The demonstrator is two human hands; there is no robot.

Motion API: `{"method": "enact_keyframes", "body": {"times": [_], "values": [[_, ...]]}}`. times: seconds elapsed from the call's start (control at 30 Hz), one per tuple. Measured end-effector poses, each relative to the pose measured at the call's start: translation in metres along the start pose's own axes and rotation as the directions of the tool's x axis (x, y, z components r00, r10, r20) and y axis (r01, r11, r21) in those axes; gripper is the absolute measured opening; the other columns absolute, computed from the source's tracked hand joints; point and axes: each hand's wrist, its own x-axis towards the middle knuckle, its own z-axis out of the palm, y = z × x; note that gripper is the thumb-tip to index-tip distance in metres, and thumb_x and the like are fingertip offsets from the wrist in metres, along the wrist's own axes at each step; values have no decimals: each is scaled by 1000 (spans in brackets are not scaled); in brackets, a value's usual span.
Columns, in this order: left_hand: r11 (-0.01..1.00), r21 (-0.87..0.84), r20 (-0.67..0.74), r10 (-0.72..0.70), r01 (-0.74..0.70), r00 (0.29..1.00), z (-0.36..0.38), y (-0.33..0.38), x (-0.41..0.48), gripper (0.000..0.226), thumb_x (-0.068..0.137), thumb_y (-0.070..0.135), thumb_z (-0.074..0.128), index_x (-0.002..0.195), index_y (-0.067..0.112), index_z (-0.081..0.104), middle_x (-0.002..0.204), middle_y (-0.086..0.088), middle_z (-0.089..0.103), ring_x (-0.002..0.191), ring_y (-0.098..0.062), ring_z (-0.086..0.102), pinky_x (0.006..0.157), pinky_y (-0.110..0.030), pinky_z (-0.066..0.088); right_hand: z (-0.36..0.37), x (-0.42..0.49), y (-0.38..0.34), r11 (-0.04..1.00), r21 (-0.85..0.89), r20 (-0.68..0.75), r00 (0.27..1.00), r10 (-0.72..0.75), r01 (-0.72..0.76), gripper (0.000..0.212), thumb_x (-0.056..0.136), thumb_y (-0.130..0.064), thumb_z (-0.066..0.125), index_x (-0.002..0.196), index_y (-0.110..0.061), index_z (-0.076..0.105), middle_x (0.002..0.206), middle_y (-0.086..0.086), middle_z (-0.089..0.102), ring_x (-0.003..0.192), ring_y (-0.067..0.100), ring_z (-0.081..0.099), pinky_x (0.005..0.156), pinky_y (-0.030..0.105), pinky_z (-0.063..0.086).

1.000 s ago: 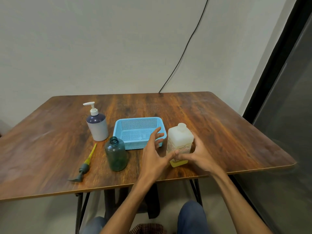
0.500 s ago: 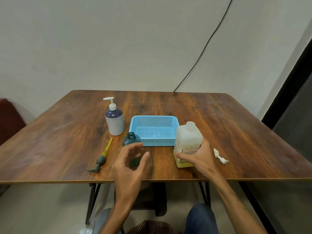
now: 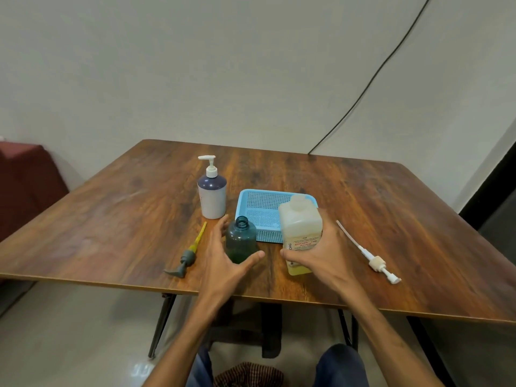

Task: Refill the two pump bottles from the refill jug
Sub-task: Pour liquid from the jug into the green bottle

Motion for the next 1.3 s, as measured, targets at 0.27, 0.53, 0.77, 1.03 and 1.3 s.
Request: {"method": "enact_keyframes", "body": {"times": [0.27, 0.53, 0.77, 1.03, 1.3], "values": [[999, 14, 62, 34, -35, 998, -1, -3, 8, 86, 64, 53, 83, 139, 31, 45, 137, 13, 57, 127, -6, 53, 106, -42, 49, -3, 4, -5, 983, -181, 51, 999, -19, 28, 87, 61, -36, 93, 134, -32, 48, 120, -13, 59, 106, 8, 59, 64, 10, 53], [984, 98, 89, 143, -152, 986, -3, 13, 13, 85, 61, 59, 79, 137, 45, 44, 139, 12, 57, 122, -2, 53, 98, -26, 52, -16, 9, -7, 914, -398, 114, 993, -43, 85, 93, 58, -39, 91, 138, -30, 45, 128, -12, 55, 110, 5, 50, 75, 16, 48], [962, 181, 110, 184, -202, 977, -1, 22, 14, 87, 67, 35, 90, 143, 33, 47, 137, 9, 58, 113, 1, 52, 96, -22, 52, -28, 12, -10, 810, -575, 140, 989, -37, 112, 97, 58, -48, 87, 141, -28, 41, 129, -7, 53, 115, 15, 53, 93, 40, 52], [957, 224, 144, 155, -184, 977, 3, 26, 12, 89, 68, 32, 90, 145, 32, 45, 133, 5, 59, 108, 0, 52, 84, 0, 40, -36, 11, -19, 707, -696, 161, 987, -16, 125, 103, 61, -45, 86, 148, -25, 36, 131, -2, 52, 116, 19, 52, 90, 38, 49], [948, 246, 141, 173, -203, 975, 4, 32, 8, 89, 68, 30, 90, 145, 32, 44, 138, 3, 57, 112, -1, 49, 96, -22, 48, -45, 13, -23, 622, -767, 188, 982, -18, 158, 103, 61, -47, 86, 148, -24, 36, 133, 0, 52, 117, 20, 53, 89, 34, 49]]}}
